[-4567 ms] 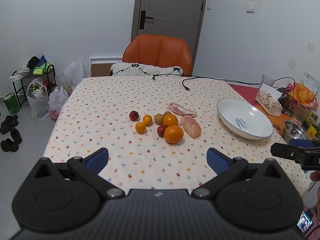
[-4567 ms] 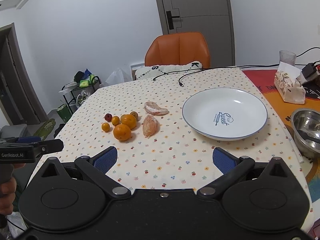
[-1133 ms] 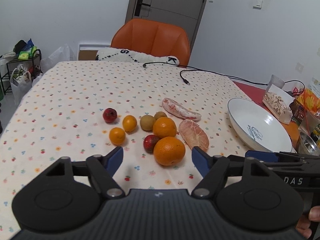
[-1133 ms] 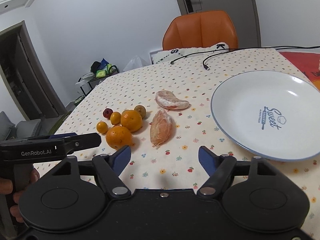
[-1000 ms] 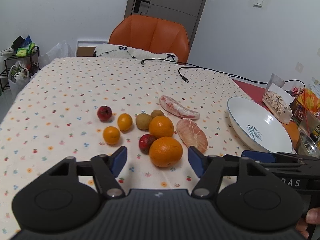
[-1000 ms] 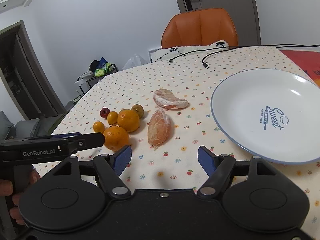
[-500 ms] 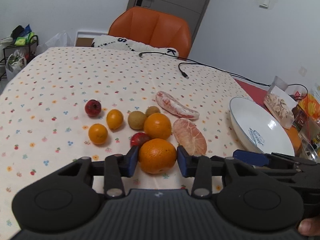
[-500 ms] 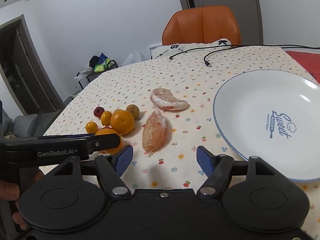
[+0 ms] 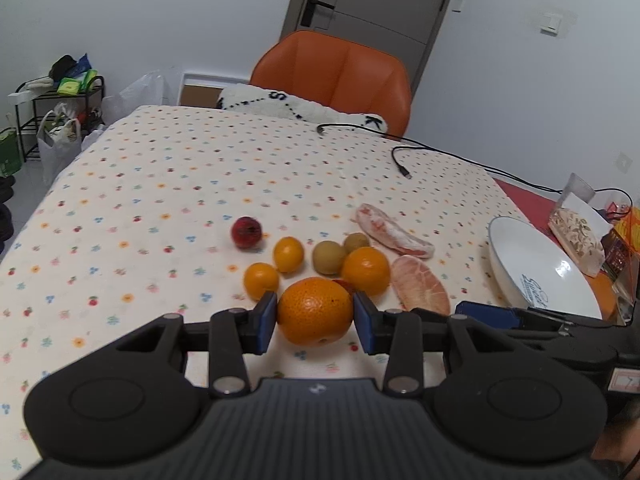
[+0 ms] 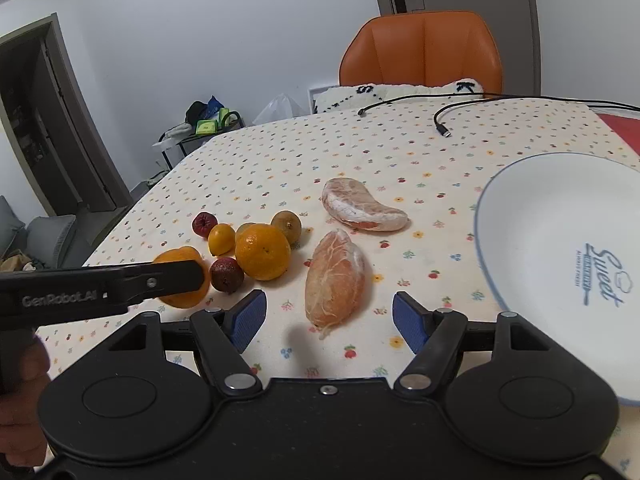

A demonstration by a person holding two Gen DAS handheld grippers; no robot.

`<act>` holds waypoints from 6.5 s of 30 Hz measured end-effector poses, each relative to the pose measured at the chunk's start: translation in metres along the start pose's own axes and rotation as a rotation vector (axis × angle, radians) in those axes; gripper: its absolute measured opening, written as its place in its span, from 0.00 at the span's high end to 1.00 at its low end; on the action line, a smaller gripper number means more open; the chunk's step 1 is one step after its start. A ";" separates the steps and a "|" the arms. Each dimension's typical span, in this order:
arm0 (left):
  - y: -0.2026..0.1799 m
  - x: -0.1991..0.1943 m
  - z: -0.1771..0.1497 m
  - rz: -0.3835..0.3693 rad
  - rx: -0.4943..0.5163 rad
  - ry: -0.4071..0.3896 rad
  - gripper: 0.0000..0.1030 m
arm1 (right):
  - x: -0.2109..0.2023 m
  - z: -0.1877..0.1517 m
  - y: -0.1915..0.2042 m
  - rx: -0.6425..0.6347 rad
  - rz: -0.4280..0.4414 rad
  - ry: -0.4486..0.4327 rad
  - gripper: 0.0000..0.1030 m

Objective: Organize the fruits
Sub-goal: 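Close the right gripper on the peeled pomelo piece while the left gripper holds the orange, then carry the orange with the left gripper while the right gripper carries the pomelo to the plate, then open the left gripper over the plate while the right gripper releases the pomelo beside it, then withdraw both grippers from the plate back toward the remaining fruit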

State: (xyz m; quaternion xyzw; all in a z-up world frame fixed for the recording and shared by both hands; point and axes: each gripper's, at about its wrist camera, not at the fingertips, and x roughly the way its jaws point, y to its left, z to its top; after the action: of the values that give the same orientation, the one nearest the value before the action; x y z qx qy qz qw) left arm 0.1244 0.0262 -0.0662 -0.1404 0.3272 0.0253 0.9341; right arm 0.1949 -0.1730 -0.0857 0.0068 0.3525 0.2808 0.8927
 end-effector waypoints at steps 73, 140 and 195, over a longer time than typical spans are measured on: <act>-0.025 -0.007 -0.010 0.012 0.083 -0.039 0.61 | -0.037 -0.012 -0.001 -0.080 -0.065 -0.061 0.68; -0.181 0.054 0.010 -0.135 0.271 -0.024 0.50 | -0.107 -0.002 -0.161 0.090 -0.327 -0.245 0.58; -0.016 -0.046 0.007 0.066 0.058 -0.167 0.11 | -0.094 -0.004 -0.038 0.003 -0.093 -0.266 0.09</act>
State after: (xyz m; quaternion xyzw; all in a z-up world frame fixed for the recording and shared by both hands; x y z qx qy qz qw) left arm 0.0952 0.0145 -0.0285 -0.0998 0.2534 0.0582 0.9604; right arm 0.1553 -0.2531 -0.0375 0.0290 0.2315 0.2350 0.9436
